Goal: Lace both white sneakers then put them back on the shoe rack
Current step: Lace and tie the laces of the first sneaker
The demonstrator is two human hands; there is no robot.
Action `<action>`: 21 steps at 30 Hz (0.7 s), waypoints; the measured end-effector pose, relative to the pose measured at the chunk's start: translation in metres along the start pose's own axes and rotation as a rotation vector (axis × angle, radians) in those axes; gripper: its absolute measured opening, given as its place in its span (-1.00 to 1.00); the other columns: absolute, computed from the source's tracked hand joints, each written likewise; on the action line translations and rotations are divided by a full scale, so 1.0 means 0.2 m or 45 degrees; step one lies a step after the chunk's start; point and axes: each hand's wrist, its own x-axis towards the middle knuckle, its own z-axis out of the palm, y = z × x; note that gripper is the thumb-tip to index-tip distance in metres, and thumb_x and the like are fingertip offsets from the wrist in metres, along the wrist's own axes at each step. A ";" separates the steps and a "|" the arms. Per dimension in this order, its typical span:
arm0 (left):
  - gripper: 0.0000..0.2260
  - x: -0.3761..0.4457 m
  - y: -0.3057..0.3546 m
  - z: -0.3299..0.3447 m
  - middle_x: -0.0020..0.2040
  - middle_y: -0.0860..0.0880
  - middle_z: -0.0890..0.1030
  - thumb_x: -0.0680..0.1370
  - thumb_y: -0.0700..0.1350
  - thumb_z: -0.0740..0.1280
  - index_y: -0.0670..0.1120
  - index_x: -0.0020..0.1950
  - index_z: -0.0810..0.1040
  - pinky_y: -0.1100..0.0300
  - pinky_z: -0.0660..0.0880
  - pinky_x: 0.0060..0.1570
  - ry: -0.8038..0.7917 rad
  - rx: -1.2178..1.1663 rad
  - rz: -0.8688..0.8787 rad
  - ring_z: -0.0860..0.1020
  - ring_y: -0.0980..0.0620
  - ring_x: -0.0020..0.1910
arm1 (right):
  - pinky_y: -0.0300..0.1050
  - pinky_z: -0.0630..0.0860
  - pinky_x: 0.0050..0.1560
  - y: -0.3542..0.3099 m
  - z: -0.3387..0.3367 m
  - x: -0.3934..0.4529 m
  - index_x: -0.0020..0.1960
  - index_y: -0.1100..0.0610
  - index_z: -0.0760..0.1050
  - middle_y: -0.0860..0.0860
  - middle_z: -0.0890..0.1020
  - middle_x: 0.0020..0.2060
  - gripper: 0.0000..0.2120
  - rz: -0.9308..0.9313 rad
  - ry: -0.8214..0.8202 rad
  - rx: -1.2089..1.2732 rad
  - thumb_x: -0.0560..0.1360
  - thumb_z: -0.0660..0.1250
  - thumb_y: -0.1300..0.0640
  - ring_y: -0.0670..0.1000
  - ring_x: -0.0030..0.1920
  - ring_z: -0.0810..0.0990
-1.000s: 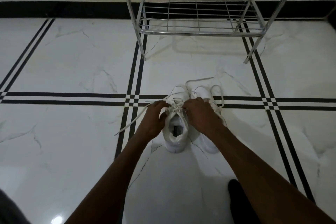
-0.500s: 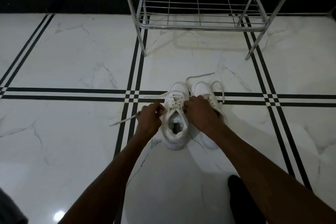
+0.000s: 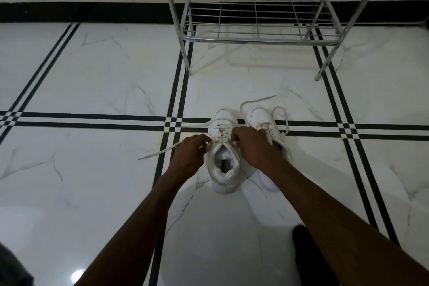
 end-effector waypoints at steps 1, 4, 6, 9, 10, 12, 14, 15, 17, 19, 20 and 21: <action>-0.84 0.00 0.01 0.01 -0.03 -0.05 0.71 0.57 -0.25 0.35 -0.07 0.11 0.63 -0.05 0.57 0.03 0.019 -0.023 -0.017 0.64 -0.04 0.00 | 0.10 0.26 0.19 -0.01 0.00 0.00 -0.02 0.09 0.51 0.02 0.63 -0.03 -0.83 0.018 0.002 -0.012 0.50 0.23 0.31 0.10 0.09 0.56; -0.88 0.00 0.01 0.02 -0.15 -0.07 0.73 0.54 -0.29 0.38 -0.12 -0.05 0.69 -0.05 0.60 -0.06 0.094 -0.067 -0.060 0.66 -0.05 -0.11 | 0.11 0.22 0.20 -0.02 0.01 0.01 0.00 0.07 0.47 0.00 0.63 -0.05 -0.81 0.039 -0.064 -0.049 0.48 0.21 0.31 0.10 0.10 0.54; -0.88 0.00 0.00 0.01 -0.22 -0.08 0.71 0.51 -0.32 0.38 -0.14 -0.11 0.68 -0.05 0.59 -0.13 0.093 0.013 -0.041 0.65 -0.09 -0.18 | 0.11 0.21 0.18 -0.01 0.02 0.00 0.03 0.06 0.45 0.00 0.64 -0.07 -0.79 0.016 -0.085 -0.067 0.47 0.21 0.31 0.11 0.13 0.52; -0.89 0.00 0.02 0.01 -0.25 -0.12 0.65 0.50 -0.34 0.33 -0.15 -0.10 0.57 -0.05 0.53 -0.21 0.112 0.198 -0.002 0.58 -0.12 -0.22 | 0.11 0.24 0.17 0.00 0.05 0.01 0.08 0.04 0.49 0.00 0.63 0.01 -0.85 -0.047 -0.023 -0.258 0.54 0.22 0.18 0.13 0.20 0.46; -0.88 -0.01 0.03 0.02 -0.26 -0.12 0.62 0.49 -0.36 0.30 -0.15 -0.08 0.51 -0.04 0.50 -0.22 0.100 0.245 0.014 0.56 -0.13 -0.23 | 0.11 0.27 0.16 0.00 0.06 0.01 0.07 0.05 0.51 0.00 0.63 0.03 -0.86 -0.086 0.030 -0.343 0.55 0.23 0.14 0.13 0.20 0.46; -0.82 -0.04 0.04 0.03 -0.31 -0.05 0.55 0.46 -0.38 0.25 -0.16 -0.02 0.45 -0.03 0.44 -0.11 0.073 0.350 0.055 0.55 -0.15 -0.23 | 0.08 0.34 0.08 0.00 0.08 0.01 -0.02 0.07 0.57 0.02 0.63 -0.05 -0.90 -0.168 0.130 -0.493 0.47 0.35 0.17 0.15 0.13 0.49; -0.72 -0.06 0.03 0.02 -0.35 0.00 0.41 0.38 -0.44 0.27 -0.18 0.03 0.47 -0.11 0.45 0.10 0.101 0.447 0.101 0.52 -0.19 -0.24 | 0.08 0.39 0.01 0.00 0.08 0.01 -0.11 0.11 0.60 0.05 0.62 -0.12 -0.85 -0.207 0.128 -0.562 0.35 0.43 0.27 0.18 0.07 0.50; -0.62 -0.07 0.01 0.01 -0.38 -0.01 0.40 0.30 -0.48 0.29 -0.20 0.05 0.49 -0.18 0.46 0.18 0.138 0.481 0.136 0.52 -0.20 -0.25 | 0.09 0.42 -0.01 0.01 0.09 0.00 -0.14 0.14 0.61 0.07 0.62 -0.15 -0.85 -0.234 0.127 -0.574 0.32 0.43 0.31 0.20 0.05 0.51; -0.44 -0.07 -0.04 0.01 -0.41 -0.06 0.52 0.15 -0.52 0.32 -0.25 0.13 0.51 -0.26 0.45 0.25 0.171 0.524 0.217 0.51 -0.21 -0.27 | 0.07 0.48 -0.09 0.03 0.09 -0.01 -0.24 0.17 0.60 0.10 0.61 -0.25 -0.85 -0.285 0.135 -0.629 0.23 0.46 0.34 0.21 -0.04 0.55; -0.36 -0.05 -0.08 0.01 -0.32 -0.11 0.64 0.13 -0.53 0.32 -0.28 0.21 0.49 -0.26 0.42 0.32 0.179 0.553 0.271 0.53 -0.23 -0.22 | 0.04 0.53 -0.15 0.04 0.09 -0.03 -0.31 0.16 0.59 0.10 0.60 -0.32 -0.84 -0.330 0.128 -0.692 0.15 0.51 0.31 0.19 -0.14 0.58; -0.37 -0.04 -0.09 0.01 -0.29 -0.13 0.67 0.15 -0.53 0.32 -0.28 0.23 0.49 -0.25 0.41 0.34 0.168 0.544 0.279 0.54 -0.24 -0.21 | 0.02 0.54 -0.16 0.04 0.09 -0.04 -0.34 0.15 0.59 0.09 0.60 -0.35 -0.84 -0.348 0.120 -0.716 0.13 0.53 0.28 0.16 -0.17 0.58; -0.39 -0.03 -0.10 0.01 -0.28 -0.14 0.68 0.16 -0.52 0.31 -0.27 0.21 0.50 -0.24 0.40 0.35 0.160 0.524 0.280 0.54 -0.24 -0.23 | 0.00 0.54 -0.16 0.04 0.08 -0.05 -0.36 0.13 0.60 0.07 0.60 -0.38 -0.84 -0.364 0.121 -0.744 0.12 0.55 0.25 0.13 -0.20 0.58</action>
